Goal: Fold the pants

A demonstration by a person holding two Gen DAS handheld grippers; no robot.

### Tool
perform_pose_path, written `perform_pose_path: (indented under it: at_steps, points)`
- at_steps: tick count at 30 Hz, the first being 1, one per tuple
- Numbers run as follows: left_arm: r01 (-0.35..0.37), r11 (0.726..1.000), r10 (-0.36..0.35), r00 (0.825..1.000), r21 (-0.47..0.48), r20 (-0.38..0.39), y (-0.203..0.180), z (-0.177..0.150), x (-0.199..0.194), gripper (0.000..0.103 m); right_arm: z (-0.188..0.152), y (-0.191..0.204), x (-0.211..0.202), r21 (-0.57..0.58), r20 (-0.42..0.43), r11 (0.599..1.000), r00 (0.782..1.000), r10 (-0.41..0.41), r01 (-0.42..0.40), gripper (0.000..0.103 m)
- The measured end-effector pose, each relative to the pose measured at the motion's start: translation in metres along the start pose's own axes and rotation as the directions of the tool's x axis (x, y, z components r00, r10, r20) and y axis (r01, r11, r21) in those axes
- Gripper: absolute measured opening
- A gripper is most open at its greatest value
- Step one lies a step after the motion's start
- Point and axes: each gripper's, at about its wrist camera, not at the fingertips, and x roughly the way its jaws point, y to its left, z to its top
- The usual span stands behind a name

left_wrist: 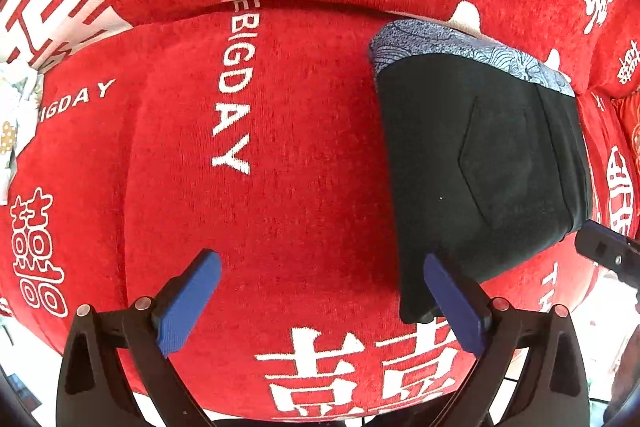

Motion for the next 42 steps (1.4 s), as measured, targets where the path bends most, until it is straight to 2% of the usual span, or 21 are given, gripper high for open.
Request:
perform_pose_path:
  at_steps: [4, 7, 15, 18, 22, 24, 27, 29, 34, 37, 42]
  points:
    - [-0.015, 1.000, 0.015, 1.000, 0.004, -0.006, -0.002, 0.004, 0.004, 0.102, -0.004, 0.006, 0.003, -0.022, -0.014, 1.000, 1.000, 0.020, -0.020, 0.084]
    - [-0.004, 1.000, 0.004, 1.000, -0.013, -0.007, -0.004, 0.009, 0.004, 0.102, -0.005, 0.001, 0.000, -0.044, 0.005, 0.999, 1.000, -0.002, 0.002, 0.086]
    - [0.011, 0.997, -0.009, 1.000, -0.073, 0.026, -0.003, 0.042, 0.000, 0.102, 0.019, -0.046, -0.015, 0.036, 0.027, 0.999, 1.000, -0.001, 0.000, 0.086]
    - [-0.008, 0.995, 0.012, 0.999, -0.101, 0.043, -0.001, 0.061, 0.003, 0.102, 0.032, -0.063, -0.021, 0.060, 0.043, 0.998, 0.999, -0.022, 0.020, 0.086]
    - [-0.012, 0.991, 0.017, 0.999, -0.133, 0.038, -0.004, 0.086, 0.019, 0.102, 0.050, -0.090, -0.022, 0.120, 0.052, 0.993, 0.998, -0.019, 0.012, 0.086]
    - [-0.036, 0.991, 0.040, 0.999, -0.128, 0.024, -0.009, 0.095, 0.034, 0.102, 0.056, -0.095, -0.021, 0.124, 0.049, 0.992, 0.998, -0.026, 0.020, 0.086]
    - [-0.090, 0.988, 0.089, 0.996, -0.124, -0.008, -0.012, 0.100, 0.055, 0.102, 0.061, -0.099, -0.017, 0.108, 0.038, 0.994, 0.999, -0.033, 0.029, 0.086]
    - [-0.092, 0.985, 0.089, 0.996, -0.146, -0.023, -0.007, 0.100, 0.063, 0.103, 0.061, -0.101, -0.016, 0.102, 0.031, 0.994, 0.999, -0.033, 0.030, 0.087]
    - [-0.053, 0.983, 0.051, 0.999, -0.175, -0.017, 0.005, 0.096, 0.049, 0.103, 0.057, -0.113, -0.014, 0.108, 0.014, 0.994, 0.999, -0.031, 0.030, 0.087]
    - [0.026, 0.985, -0.031, 0.999, -0.169, -0.030, 0.009, 0.091, 0.044, 0.103, 0.056, -0.127, -0.013, 0.139, 0.008, 0.990, 1.000, -0.017, 0.016, 0.087]
    - [0.144, 0.981, -0.151, 0.987, -0.132, -0.049, 0.002, 0.082, 0.042, 0.103, 0.058, -0.142, -0.008, 0.178, -0.005, 0.983, 0.999, 0.033, -0.031, 0.087]
